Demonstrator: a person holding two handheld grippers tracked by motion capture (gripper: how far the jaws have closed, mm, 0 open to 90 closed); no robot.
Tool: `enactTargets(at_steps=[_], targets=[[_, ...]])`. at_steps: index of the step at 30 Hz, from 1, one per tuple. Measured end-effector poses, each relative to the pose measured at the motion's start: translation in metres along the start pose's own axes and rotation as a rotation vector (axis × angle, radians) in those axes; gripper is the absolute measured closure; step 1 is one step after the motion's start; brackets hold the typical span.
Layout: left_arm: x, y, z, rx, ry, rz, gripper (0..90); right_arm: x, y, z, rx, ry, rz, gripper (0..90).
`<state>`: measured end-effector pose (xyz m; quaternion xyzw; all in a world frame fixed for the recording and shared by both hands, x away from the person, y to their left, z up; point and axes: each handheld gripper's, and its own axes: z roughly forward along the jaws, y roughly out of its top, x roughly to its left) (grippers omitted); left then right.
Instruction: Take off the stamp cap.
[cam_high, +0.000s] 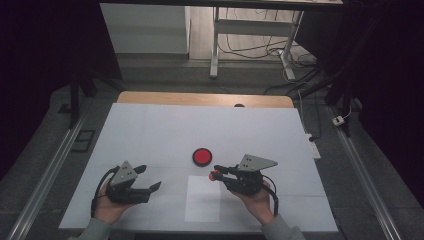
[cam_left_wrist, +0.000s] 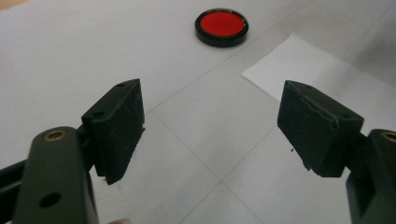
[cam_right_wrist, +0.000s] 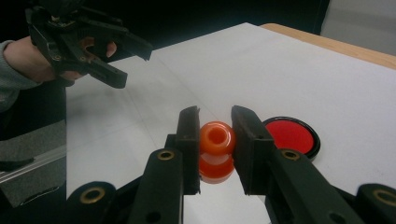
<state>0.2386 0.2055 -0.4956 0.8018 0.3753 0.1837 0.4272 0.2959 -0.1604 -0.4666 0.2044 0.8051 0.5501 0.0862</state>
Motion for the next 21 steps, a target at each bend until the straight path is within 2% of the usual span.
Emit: enactTargets(at_steps=[12, 21], targets=[[-0.014, 0.018, 0.008, -0.014, -0.038, 0.044, 23.6, 0.001, 0.000, 0.002, -0.003, 0.002, 0.000, 72.3], [-0.030, 0.034, 0.020, -0.013, -0.083, 0.087, 23.6, 0.001, 0.000, 0.002, 0.000, 0.003, -0.001, 72.3]])
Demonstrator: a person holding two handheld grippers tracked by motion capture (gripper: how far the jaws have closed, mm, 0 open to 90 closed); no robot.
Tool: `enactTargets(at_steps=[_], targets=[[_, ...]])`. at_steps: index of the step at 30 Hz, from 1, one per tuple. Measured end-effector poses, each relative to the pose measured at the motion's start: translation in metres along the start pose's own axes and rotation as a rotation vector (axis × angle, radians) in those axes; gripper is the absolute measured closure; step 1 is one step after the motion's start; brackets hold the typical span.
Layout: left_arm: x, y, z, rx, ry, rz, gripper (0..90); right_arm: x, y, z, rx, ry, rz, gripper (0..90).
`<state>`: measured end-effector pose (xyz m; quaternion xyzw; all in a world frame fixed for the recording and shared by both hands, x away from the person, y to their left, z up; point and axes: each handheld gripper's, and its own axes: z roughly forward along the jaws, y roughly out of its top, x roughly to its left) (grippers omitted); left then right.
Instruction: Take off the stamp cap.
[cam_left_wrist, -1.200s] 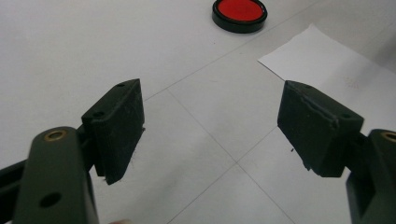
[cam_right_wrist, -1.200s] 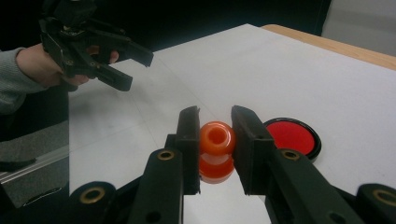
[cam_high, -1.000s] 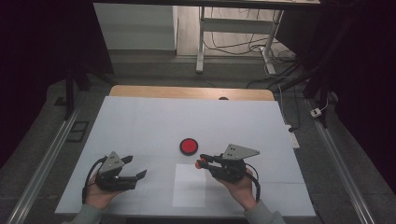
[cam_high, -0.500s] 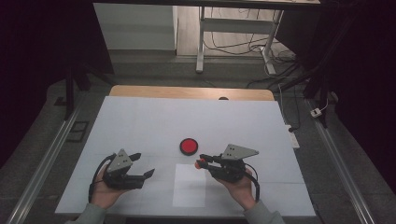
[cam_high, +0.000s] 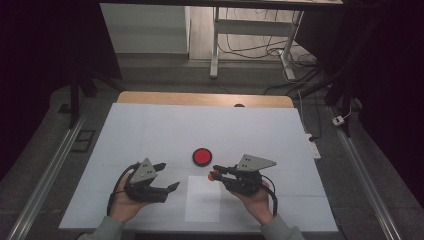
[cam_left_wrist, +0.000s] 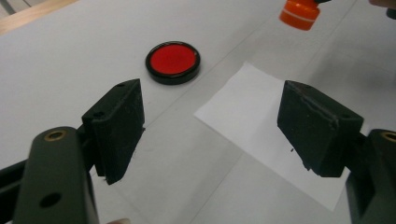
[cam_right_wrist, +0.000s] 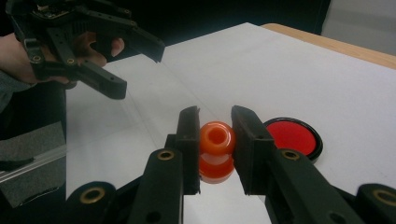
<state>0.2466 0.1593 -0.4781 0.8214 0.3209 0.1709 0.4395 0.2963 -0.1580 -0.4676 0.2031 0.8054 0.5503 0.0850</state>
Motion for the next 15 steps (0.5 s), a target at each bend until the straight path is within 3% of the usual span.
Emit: enactTargets(at_steps=[15], targets=[[-0.020, 0.019, 0.028, 0.027, -0.063, 0.062, 23.6, 0.000, 0.000, 0.000, 0.001, -0.002, 0.001, 72.3]])
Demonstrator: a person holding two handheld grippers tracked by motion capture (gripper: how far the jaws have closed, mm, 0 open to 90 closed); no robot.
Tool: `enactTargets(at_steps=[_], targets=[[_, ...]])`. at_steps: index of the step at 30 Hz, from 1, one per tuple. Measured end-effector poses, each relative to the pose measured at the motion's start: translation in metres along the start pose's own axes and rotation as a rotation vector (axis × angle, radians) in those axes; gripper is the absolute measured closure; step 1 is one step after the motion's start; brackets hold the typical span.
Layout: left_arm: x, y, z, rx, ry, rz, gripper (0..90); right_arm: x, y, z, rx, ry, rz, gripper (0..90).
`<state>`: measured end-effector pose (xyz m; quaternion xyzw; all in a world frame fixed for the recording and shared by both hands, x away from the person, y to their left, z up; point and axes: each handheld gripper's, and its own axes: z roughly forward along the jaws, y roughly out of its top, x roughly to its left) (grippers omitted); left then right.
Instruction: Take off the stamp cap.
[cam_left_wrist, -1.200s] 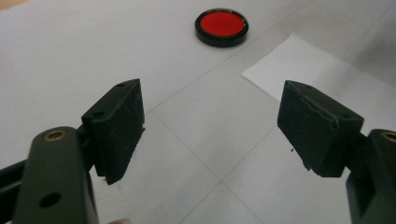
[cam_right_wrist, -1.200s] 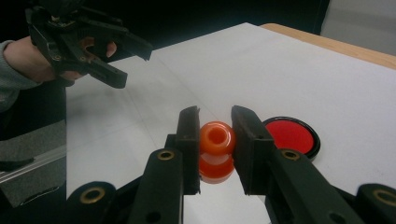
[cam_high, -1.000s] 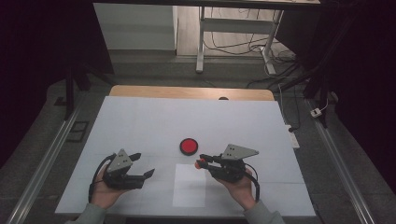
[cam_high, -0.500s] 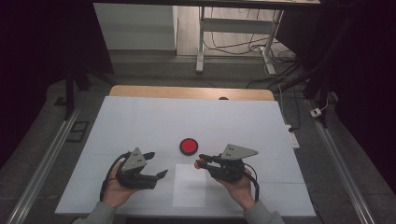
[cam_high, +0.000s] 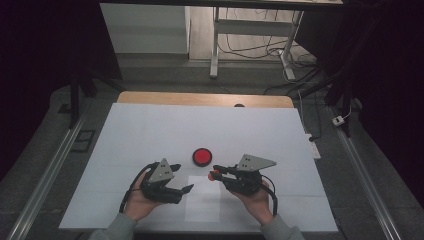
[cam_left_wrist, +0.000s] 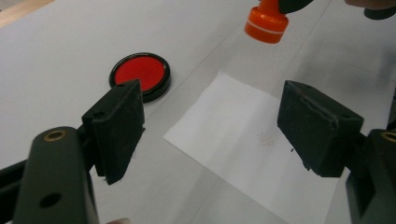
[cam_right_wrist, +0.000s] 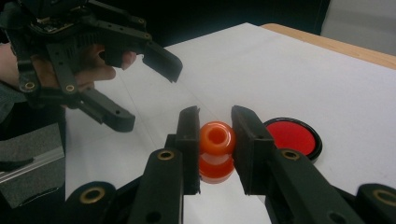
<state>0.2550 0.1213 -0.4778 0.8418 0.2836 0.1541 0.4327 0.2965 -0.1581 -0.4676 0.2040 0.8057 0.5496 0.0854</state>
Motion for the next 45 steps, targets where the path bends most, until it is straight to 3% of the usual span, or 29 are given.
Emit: enactTargets(at_steps=[8, 45], targets=[[-0.010, 0.008, 0.012, 0.011, -0.024, 0.028, 23.7, 0.002, 0.000, 0.002, -0.002, 0.004, -0.004, 72.3], [-0.021, 0.022, 0.042, 0.016, -0.034, 0.067, 28.9, 0.003, 0.000, 0.004, -0.001, 0.008, -0.004, 72.3]])
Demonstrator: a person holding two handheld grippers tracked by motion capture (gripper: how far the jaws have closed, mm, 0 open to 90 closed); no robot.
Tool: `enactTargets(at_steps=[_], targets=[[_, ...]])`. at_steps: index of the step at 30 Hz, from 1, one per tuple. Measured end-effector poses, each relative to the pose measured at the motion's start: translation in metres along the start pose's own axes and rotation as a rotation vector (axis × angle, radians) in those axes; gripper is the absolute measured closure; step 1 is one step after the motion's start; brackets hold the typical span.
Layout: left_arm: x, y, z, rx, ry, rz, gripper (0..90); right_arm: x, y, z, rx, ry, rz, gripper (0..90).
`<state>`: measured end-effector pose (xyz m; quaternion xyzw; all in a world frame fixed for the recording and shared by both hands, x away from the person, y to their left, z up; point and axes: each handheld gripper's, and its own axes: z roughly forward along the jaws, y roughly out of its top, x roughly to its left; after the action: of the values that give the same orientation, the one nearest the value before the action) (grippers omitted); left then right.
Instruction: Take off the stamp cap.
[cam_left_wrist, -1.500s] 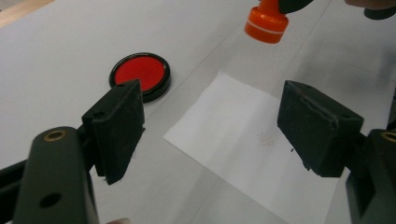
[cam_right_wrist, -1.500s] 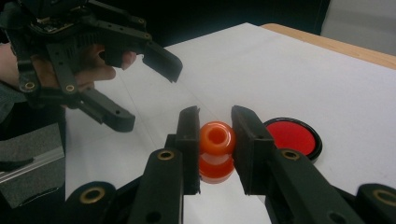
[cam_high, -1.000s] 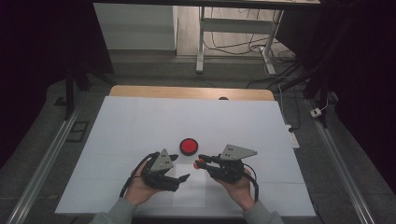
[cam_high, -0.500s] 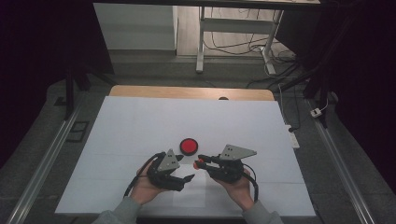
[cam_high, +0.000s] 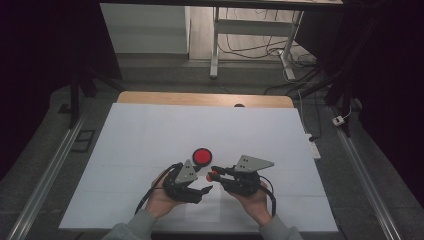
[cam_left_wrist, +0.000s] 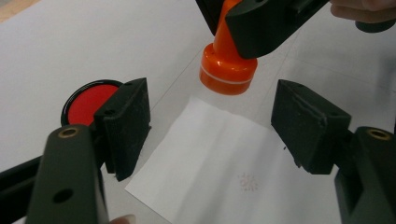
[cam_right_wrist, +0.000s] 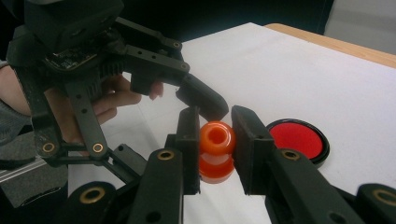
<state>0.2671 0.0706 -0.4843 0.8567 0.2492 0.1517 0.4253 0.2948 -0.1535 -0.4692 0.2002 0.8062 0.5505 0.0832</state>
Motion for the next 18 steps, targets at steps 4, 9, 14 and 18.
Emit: enactTargets(at_steps=[4, 9, 14, 18], targets=[[-0.0007, 0.0008, 0.0024, 0.001, 0.006, -0.001, 30.8, 0.0003, -0.0001, 0.0004, 0.000, 0.002, 0.000, 72.3], [-0.0008, 0.0016, 0.0056, 0.014, 0.011, -0.001, 34.4, 0.0001, -0.0009, 0.0012, -0.004, 0.009, 0.009, 72.3], [-0.0007, 0.0018, 0.0083, 0.020, 0.005, 0.000, 37.3, -0.0005, -0.0011, 0.0007, -0.006, 0.012, 0.016, 72.3], [-0.0013, 0.0024, 0.0099, 0.014, 0.005, 0.000, 40.6, -0.0004, -0.0011, 0.0007, -0.009, 0.016, 0.018, 72.3]])
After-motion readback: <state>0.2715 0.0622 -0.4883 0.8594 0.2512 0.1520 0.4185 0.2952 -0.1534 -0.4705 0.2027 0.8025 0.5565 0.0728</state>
